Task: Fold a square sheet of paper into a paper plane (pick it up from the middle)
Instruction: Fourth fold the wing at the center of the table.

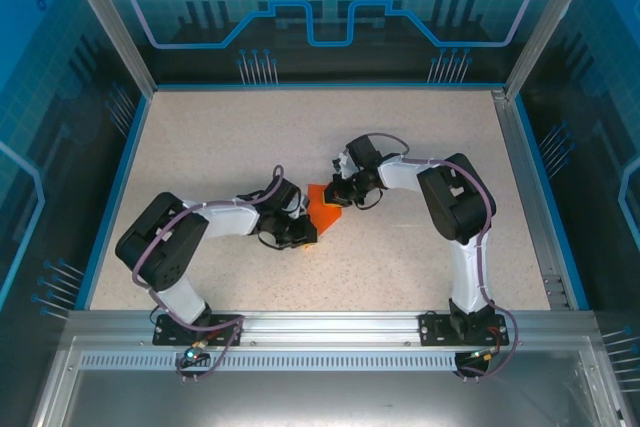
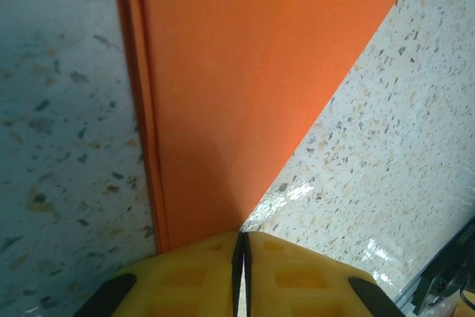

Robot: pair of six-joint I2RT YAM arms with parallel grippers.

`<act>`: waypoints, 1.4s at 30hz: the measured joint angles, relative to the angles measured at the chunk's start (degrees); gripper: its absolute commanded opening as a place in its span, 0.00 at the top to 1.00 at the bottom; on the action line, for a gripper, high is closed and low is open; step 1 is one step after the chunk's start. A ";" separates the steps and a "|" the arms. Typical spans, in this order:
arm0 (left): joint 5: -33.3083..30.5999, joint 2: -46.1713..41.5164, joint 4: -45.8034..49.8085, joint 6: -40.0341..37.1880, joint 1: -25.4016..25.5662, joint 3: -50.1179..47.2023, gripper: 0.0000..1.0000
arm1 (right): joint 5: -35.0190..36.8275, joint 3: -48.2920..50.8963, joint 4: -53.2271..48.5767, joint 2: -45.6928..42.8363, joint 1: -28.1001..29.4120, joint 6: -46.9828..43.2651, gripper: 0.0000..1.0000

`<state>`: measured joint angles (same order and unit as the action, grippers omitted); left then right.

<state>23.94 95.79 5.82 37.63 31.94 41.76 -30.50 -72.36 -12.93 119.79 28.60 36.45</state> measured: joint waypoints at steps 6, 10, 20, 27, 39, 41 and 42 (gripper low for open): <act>-1.33 -2.89 -2.27 0.02 0.11 -3.54 0.87 | -0.02 0.07 0.13 0.00 0.00 0.02 0.96; -2.40 -4.98 -1.57 0.04 0.22 -4.96 0.87 | -0.04 0.11 0.20 0.00 0.00 0.04 0.96; -9.84 -13.53 7.98 -0.24 0.28 -4.79 0.85 | -0.09 0.15 0.26 0.00 0.02 0.17 0.96; -13.53 -16.04 9.09 -0.48 0.28 -2.05 0.84 | 0.31 -0.17 -0.31 0.00 0.26 0.68 0.95; -13.25 -19.93 8.61 -0.46 0.28 -2.36 0.82 | 4.55 -2.64 -4.52 -0.04 1.84 0.79 0.95; -13.09 -20.96 8.17 -0.44 0.28 -3.13 0.80 | 4.59 -2.64 -4.52 -0.04 1.90 0.81 0.95; -13.00 -21.35 7.82 -0.44 0.28 -3.76 0.80 | 4.61 -2.69 -4.55 -0.04 1.92 0.79 0.96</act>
<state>10.94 74.43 13.65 37.19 32.23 38.00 -25.89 -75.05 -17.47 119.74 30.52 37.23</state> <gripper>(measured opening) 0.195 0.047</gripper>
